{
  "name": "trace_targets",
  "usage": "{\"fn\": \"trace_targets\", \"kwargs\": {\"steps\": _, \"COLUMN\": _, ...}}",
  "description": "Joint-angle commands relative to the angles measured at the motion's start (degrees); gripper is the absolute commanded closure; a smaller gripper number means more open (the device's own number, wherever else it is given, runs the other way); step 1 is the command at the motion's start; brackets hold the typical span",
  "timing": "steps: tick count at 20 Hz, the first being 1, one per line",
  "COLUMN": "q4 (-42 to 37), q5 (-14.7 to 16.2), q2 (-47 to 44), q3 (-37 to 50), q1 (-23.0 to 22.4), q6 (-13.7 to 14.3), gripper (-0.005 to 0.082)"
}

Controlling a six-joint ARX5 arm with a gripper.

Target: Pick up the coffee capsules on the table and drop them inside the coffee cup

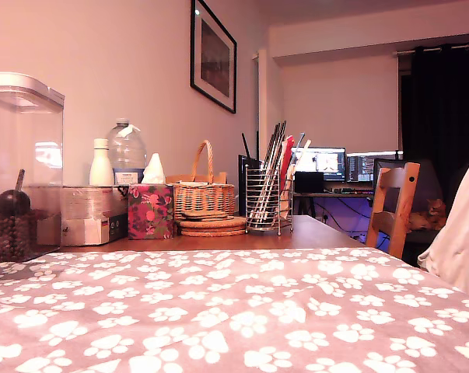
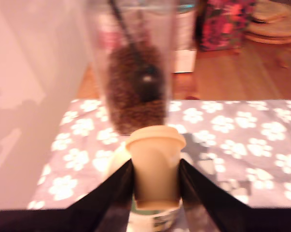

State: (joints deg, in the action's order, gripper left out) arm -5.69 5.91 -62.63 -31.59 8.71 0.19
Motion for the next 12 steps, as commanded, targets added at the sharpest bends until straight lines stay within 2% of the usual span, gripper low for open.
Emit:
{"fn": "trace_targets", "kwargs": {"steps": 1, "q4": -0.28, "q5": 0.15, "q2": 0.50, "q3": 1.27, "q1": 0.70, "q6": 0.13, "gripper": 0.0665}}
{"fn": "trace_targets", "kwargs": {"steps": 12, "q4": -0.31, "q5": 0.09, "q2": 0.50, "q3": 1.27, "q1": 1.31, "q6": 0.33, "gripper": 0.0665}}
